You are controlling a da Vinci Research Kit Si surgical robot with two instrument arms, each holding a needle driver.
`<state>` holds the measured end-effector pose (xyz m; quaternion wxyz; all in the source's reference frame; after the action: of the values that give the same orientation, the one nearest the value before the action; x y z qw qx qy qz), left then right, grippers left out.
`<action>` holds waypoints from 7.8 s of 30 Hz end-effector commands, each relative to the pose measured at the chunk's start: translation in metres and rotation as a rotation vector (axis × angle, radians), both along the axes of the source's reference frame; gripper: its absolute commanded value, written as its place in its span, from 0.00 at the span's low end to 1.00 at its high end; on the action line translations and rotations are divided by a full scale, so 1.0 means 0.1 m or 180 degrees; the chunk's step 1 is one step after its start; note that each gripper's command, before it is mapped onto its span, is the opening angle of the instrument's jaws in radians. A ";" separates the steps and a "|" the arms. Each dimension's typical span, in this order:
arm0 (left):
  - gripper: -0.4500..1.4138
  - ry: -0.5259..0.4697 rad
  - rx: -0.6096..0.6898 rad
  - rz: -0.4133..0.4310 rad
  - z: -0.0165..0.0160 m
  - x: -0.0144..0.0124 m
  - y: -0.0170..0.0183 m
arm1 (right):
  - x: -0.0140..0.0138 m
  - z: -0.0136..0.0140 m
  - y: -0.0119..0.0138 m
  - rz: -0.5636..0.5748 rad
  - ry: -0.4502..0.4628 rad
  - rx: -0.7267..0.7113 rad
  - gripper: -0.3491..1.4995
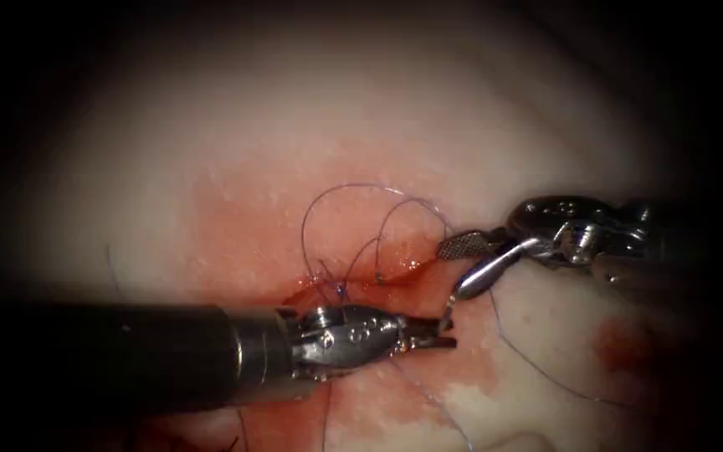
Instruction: Wound Closure
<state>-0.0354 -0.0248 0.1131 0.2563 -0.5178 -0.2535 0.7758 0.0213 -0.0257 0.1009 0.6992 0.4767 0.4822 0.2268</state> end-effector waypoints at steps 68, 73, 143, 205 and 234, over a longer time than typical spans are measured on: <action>0.00 -0.0456 -0.0618 0.0136 -0.300 0.149 0.113 | 0.045 0.031 -0.049 -0.0039 -0.0174 -0.0542 0.00; 0.00 -0.0440 -0.0621 0.0129 -0.282 0.157 0.121 | 0.041 -0.011 -0.049 -0.0151 -0.0293 -0.0357 0.00; 0.00 0.0040 -0.0788 -0.0526 -0.214 0.305 0.206 | 0.039 -0.054 -0.061 0.0117 -0.0321 -0.0702 0.00; 0.00 0.0137 -0.0774 -0.0434 -0.123 0.306 0.206 | 0.031 -0.058 -0.052 0.0004 0.0083 -0.1786 0.76; 0.00 0.0183 -0.0777 -0.0473 -0.116 0.302 0.204 | 0.060 -0.032 -0.084 -0.0086 0.0021 -0.1966 0.00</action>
<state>-0.0047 -0.0046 0.1009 0.2561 -0.5393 -0.1110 0.7945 0.0266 -0.0341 0.0973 0.8126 0.2489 0.5238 0.0582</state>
